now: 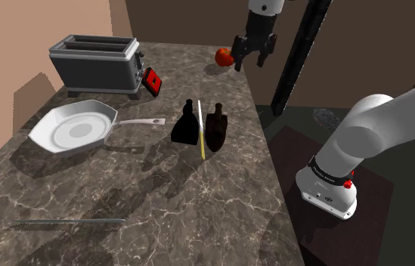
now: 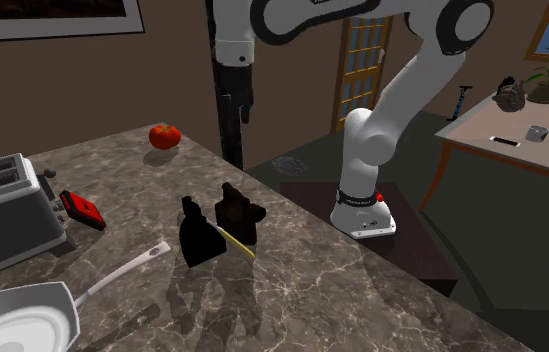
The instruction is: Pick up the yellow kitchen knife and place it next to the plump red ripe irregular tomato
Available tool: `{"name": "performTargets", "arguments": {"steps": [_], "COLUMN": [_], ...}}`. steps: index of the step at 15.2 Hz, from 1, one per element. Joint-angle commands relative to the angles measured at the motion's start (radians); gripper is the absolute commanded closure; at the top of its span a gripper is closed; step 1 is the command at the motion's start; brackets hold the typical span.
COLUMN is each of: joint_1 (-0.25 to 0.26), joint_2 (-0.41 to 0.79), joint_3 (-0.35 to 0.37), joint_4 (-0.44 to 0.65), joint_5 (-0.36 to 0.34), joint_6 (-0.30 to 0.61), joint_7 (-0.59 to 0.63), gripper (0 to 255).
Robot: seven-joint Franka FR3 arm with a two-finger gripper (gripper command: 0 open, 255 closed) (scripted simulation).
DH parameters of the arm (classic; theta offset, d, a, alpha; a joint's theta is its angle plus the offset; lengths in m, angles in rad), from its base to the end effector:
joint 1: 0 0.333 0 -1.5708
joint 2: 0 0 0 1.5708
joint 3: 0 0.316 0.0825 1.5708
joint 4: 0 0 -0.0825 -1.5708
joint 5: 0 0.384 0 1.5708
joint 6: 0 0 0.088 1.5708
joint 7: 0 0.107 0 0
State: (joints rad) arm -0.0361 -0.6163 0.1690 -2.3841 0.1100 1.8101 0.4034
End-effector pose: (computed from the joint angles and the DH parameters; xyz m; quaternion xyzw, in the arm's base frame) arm 0.3664 0.0669 0.5372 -0.9868 0.1610 -0.0165 0.0094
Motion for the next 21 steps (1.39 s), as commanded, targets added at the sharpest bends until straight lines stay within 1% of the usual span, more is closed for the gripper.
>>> {"name": "performTargets", "arguments": {"steps": [1,4,6,9,11,14,17,18,21], "joint_1": [-0.01,-0.03,-0.045,-0.063,-0.066,-0.048,-0.007,-0.003,-0.008], "joint_2": [0.079,0.201,0.291,0.44,0.547,0.714,0.881,0.885,0.888], "joint_3": [0.067,0.154,0.207,0.275,0.309,0.331,0.322,0.319,0.313], "joint_4": [0.033,0.086,0.13,0.211,0.275,0.384,0.509,0.512,0.477], "joint_5": [-0.013,-0.054,-0.094,-0.172,-0.235,-0.335,-0.423,-0.424,-0.43], "joint_6": [0.03,0.063,0.077,0.083,0.074,0.041,-0.01,-0.011,0.028], "joint_7": [0.102,0.248,0.35,0.509,0.617,0.773,0.906,0.909,0.913], "gripper": [0,0,0,0,0,0,0,0,0]}}
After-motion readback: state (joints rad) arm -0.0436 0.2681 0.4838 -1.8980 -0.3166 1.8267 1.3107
